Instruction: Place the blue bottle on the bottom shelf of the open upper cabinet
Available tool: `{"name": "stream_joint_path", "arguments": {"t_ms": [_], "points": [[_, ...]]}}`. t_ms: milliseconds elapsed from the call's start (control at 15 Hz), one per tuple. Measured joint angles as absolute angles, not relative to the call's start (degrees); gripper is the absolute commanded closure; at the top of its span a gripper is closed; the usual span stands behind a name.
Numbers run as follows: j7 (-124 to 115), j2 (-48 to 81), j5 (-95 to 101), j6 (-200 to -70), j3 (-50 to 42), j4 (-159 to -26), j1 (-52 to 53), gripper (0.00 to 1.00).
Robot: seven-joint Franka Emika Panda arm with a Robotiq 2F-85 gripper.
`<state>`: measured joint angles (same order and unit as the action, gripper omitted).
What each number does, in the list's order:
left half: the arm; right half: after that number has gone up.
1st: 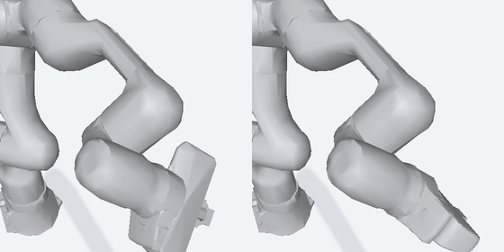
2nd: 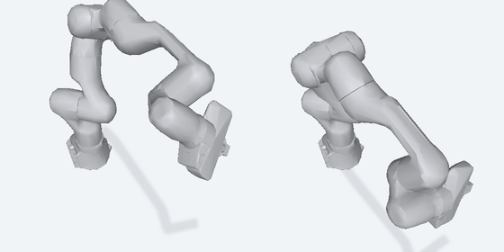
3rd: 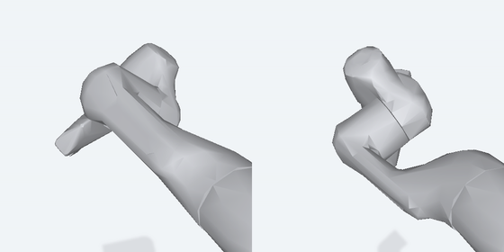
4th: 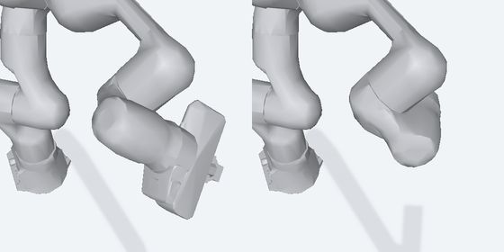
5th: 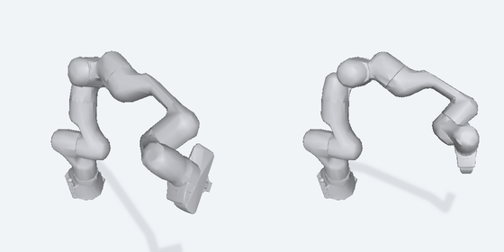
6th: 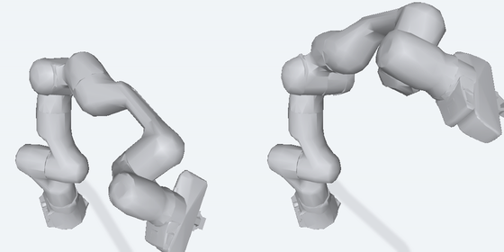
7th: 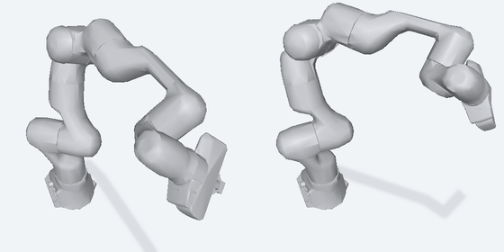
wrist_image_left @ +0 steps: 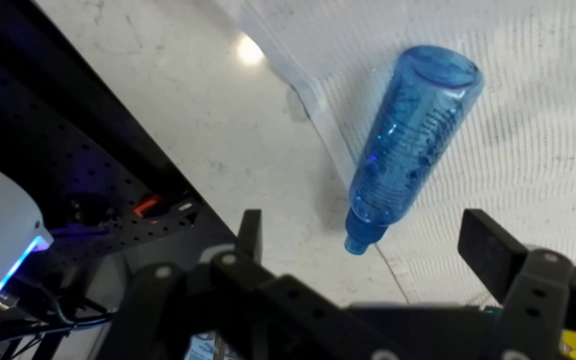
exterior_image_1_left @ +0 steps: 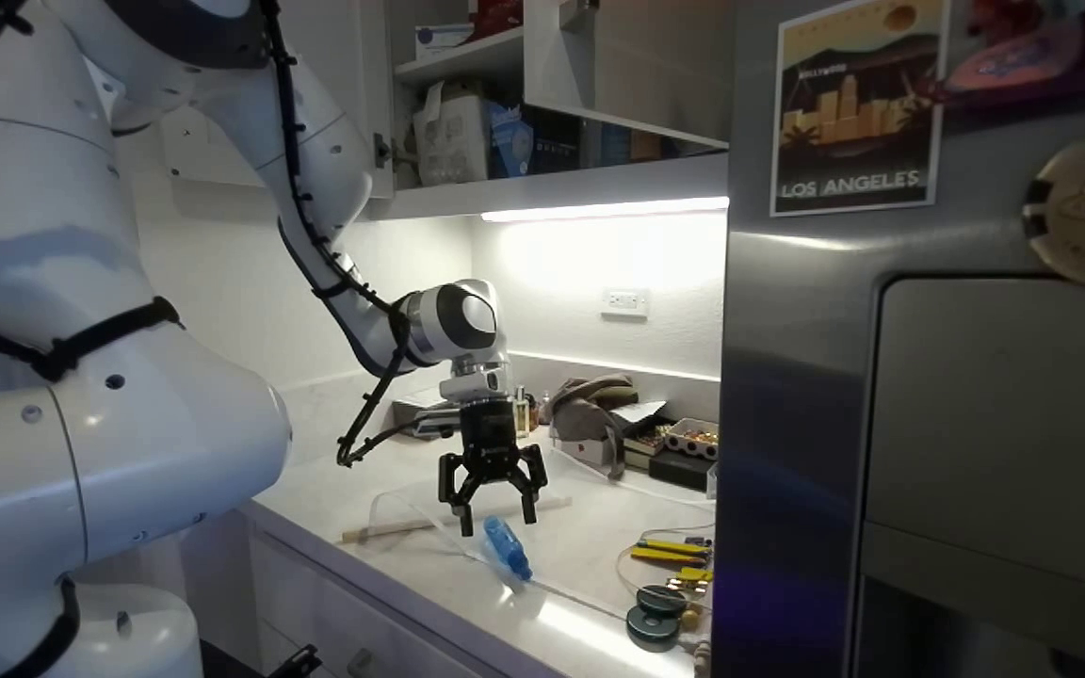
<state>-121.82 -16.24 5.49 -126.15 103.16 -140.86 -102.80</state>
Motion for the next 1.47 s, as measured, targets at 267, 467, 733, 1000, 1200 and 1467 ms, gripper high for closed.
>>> {"name": "stream_joint_path", "arguments": {"t_ms": [267,467,733,1000,1200,1467], "points": [[-121.82,-16.24,5.45,-127.86,103.18,-141.86,-102.80,0.00],[-121.82,-16.24,5.36,-128.41,103.24,-142.42,-102.82,0.00],[-121.82,-16.24,5.27,-129.02,103.48,-143.08,-102.90,0.28],[-121.85,-16.25,5.26,-130.34,103.52,-143.61,-102.92,0.58],[-121.85,-16.25,5.26,-130.88,103.52,-143.73,-102.98,0.82],[-121.85,-16.25,5.27,-131.07,103.51,-143.73,-102.98,0.89]]}}
